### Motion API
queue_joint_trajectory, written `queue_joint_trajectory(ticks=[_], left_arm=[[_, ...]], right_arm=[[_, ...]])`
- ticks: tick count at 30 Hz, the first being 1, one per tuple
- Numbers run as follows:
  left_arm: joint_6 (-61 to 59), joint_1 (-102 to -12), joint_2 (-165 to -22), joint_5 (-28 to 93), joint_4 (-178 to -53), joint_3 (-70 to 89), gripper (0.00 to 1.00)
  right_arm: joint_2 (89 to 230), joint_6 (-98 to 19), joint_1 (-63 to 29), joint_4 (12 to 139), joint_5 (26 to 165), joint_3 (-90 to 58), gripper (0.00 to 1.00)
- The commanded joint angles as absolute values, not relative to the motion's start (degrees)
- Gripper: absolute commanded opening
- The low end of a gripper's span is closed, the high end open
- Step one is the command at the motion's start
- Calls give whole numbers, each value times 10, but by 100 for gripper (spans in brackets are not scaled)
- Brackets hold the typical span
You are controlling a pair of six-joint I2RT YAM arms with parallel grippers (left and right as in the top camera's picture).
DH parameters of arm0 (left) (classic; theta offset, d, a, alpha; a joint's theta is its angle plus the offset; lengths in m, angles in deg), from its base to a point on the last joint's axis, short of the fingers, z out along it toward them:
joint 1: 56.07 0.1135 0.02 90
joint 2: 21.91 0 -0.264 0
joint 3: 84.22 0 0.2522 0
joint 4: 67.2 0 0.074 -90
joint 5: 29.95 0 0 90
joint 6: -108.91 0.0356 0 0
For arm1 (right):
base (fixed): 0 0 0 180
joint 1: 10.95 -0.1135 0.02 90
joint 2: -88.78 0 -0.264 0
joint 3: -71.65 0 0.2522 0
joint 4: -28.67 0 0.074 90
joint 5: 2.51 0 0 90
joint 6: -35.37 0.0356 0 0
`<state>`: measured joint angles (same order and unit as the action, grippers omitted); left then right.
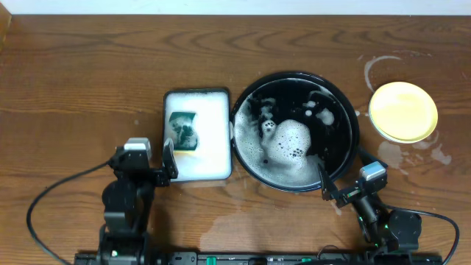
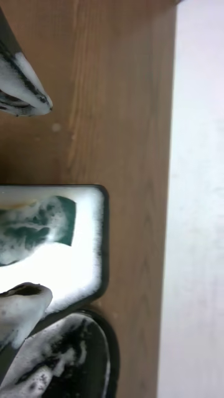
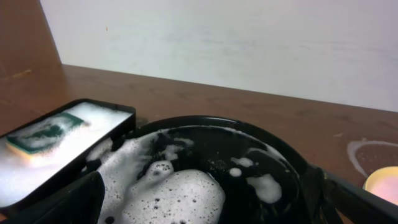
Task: Clean dirty plates on tray and stack at the side
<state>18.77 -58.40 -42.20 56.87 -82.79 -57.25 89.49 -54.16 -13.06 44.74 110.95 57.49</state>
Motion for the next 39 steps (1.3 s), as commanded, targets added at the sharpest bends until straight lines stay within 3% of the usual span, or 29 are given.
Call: queue_joint_trajectory(ticks=[1,15,22,29,39], left_arm=[[193,-581,-361,562,-817,-597,87],[193,-571,-220,562,-732,-702,87],[191,-543,-220,562,-746,-702,87],[190,-520,-220,564,-851,-702,87],[189,-520,-220,561,-848,-702,87]], right_arm=[[891,-551,-133,450,1104,576,99],[891,-551,-133,450,1104,576,99],[891,-551,-133,450,1104,576,99],[891,-551,-133,450,1104,576,99],[891,-551,-133,450,1104,576,99]])
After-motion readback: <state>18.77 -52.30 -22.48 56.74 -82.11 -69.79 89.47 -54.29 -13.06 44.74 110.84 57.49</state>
